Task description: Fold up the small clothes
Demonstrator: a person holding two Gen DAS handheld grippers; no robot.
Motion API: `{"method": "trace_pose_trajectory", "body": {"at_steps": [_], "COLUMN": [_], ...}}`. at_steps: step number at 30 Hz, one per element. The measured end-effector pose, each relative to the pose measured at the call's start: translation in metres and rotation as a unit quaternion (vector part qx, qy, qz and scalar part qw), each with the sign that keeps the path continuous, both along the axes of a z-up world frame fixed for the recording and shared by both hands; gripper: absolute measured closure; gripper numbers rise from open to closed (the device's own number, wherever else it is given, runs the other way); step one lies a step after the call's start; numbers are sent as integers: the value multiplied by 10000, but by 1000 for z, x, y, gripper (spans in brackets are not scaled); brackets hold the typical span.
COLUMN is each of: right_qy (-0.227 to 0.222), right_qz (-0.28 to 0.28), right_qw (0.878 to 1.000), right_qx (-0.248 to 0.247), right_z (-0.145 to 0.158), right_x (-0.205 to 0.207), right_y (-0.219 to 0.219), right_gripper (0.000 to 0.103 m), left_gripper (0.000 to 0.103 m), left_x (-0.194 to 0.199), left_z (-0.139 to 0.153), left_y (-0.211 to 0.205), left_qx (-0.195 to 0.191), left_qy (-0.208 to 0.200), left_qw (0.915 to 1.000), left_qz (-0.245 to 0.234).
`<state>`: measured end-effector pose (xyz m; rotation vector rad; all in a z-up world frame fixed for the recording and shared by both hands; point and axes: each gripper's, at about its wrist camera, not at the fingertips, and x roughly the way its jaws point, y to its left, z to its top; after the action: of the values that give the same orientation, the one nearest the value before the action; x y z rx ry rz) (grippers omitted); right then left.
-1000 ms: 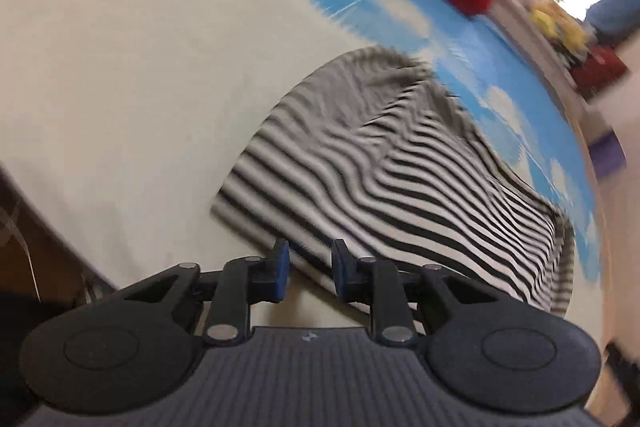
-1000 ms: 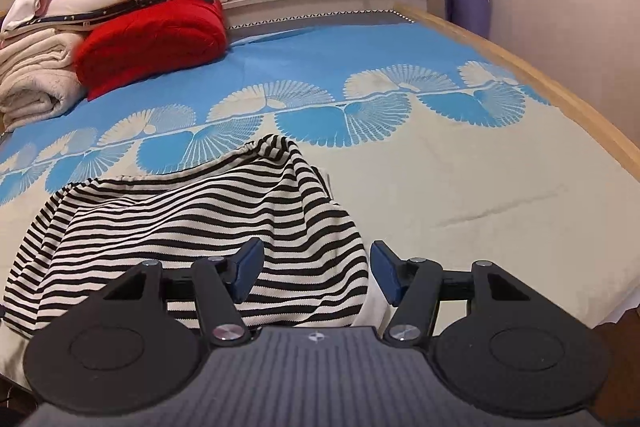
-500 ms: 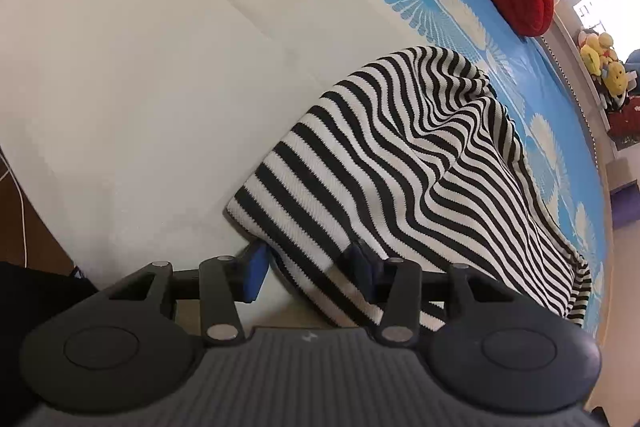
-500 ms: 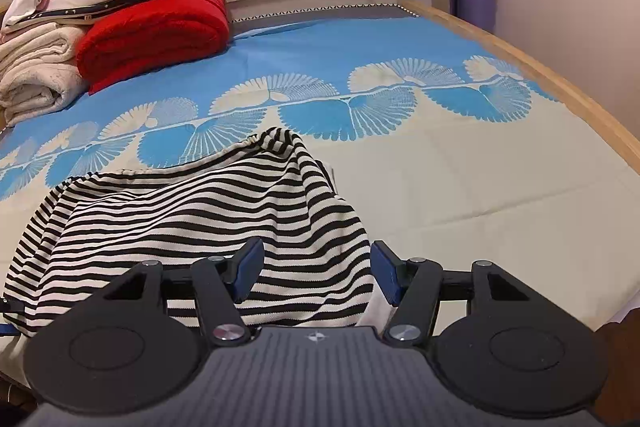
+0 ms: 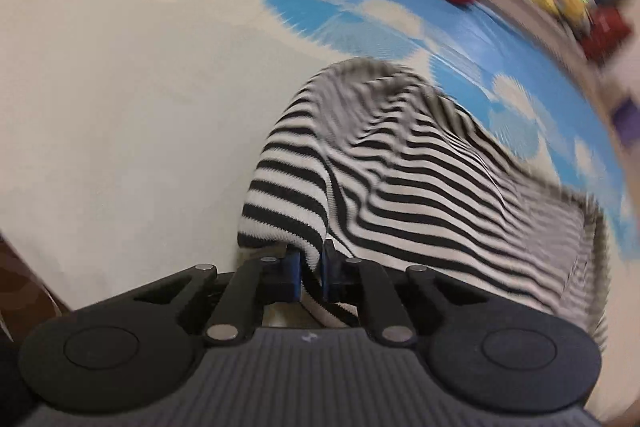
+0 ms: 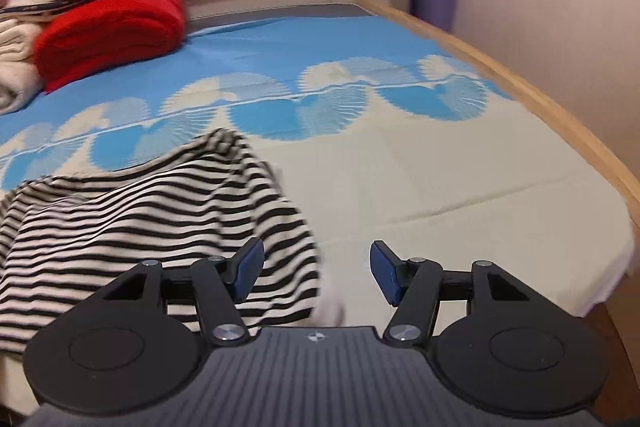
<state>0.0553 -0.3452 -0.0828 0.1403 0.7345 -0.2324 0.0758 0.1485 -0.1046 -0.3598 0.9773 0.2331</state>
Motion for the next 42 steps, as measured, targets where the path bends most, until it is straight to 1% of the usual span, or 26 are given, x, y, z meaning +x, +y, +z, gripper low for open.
{"method": "trace_pose_trajectory", "body": {"at_steps": [3, 6, 8, 10, 13, 15, 16, 17, 18, 19, 21, 23, 24, 25, 27, 28, 29, 30, 32, 33, 36, 38, 39, 40, 41, 42], "right_qy": [-88, -254, -379, -532, -738, -833, -871, -912, -946, -963, -972, -975, -994, -1011, -1019, -1021, -1013, -1000, -984, -963, -816, -631, -408, -202, -49, 97], "right_qz": [-314, -589, -745, -902, -1163, -1325, -1396, -1453, -1499, -1530, -1523, -1450, -1415, -1366, -1225, -1177, -1137, -1103, -989, -892, -396, 112, 458, 742, 988, 1138], "right_qw": [9993, 9974, 9958, 9934, 9888, 9848, 9826, 9803, 9781, 9763, 9727, 9697, 9685, 9674, 9667, 9665, 9664, 9662, 9659, 9671, 9742, 9789, 9807, 9811, 9808, 9803], "right_qx": [191, 319, 369, 458, 582, 756, 863, 979, 1088, 1190, 1459, 1706, 1792, 1876, 2004, 2041, 2073, 2103, 2181, 2177, 2066, 1942, 1854, 1773, 1682, 1613], "right_z": [3, 8, 12, 15, 19, 19, 18, 18, 18, 17, 15, 15, 15, 16, 17, 18, 19, 19, 21, 22, 29, 32, 29, 25, 19, 11], "right_x": [0, -2, -6, -9, -17, -22, -24, -26, -27, -27, -27, -25, -24, -23, -18, -16, -14, -12, -8, -5, 11, 28, 39, 49, 59, 66], "right_y": [-16, -32, -41, -52, -70, -85, -92, -98, -104, -108, -114, -113, -113, -111, -106, -102, -99, -96, -91, -87, -80, -78, -76, -75, -73, -73], "right_gripper": [42, 42, 42, 42, 42, 42, 42, 42, 42, 42, 42, 42, 42, 42, 42, 48, 58, 62, 76, 78, 77, 74, 71, 62, 60, 60], "left_gripper": [94, 95, 95, 96, 96, 96, 94, 91, 85, 84, 83, 81, 80, 79, 75, 75, 75, 73, 66, 63, 62, 62, 63, 65, 66, 66], "left_x": [11, 23, 31, 36, 39, 38, 38, 40, 44, 46, 47, 47, 46, 42, 37, 36, 33, 30, 28, 26, 19, 19, 22, 28, 37, 42], "left_z": [35, 79, 105, 121, 125, 112, 100, 84, 70, 57, 51, 60, 68, 75, 93, 100, 106, 110, 117, 118, 111, 97, 87, 78, 72, 72], "left_y": [-31, -83, -127, -176, -250, -297, -316, -335, -347, -356, -356, -336, -321, -308, -283, -271, -260, -248, -228, -218, -191, -177, -173, -174, -175, -175], "left_qx": [405, 639, 612, 456, 200, 25, -79, -246, -377, -393, -99, -211, -245, -140, 441, 724, 970, 1165, 1376, 1386, 1185, 938, 759, 618, 431, 206], "left_qy": [-290, -800, -1111, -1306, -1432, -1346, -1171, -830, -492, -191, -44, -118, -169, -229, -330, -358, -399, -449, -533, -575, -731, -828, -694, -326, 3, 40], "left_qw": [9976, 9883, 9777, 9649, 9412, 9234, 9162, 9093, 9045, 9021, 9105, 9174, 9188, 9186, 9146, 9119, 9078, 9037, 9017, 9034, 9127, 9232, 9306, 9392, 9483, 9529], "left_qz": [-488, -1128, -1671, -2234, -3052, -3594, -3831, -4070, -4219, -4293, -4135, -3973, -3935, -3943, -4006, -4024, -4060, -4095, -4064, -4017, -3841, -3633, -3514, -3363, -3143, -3026]}}
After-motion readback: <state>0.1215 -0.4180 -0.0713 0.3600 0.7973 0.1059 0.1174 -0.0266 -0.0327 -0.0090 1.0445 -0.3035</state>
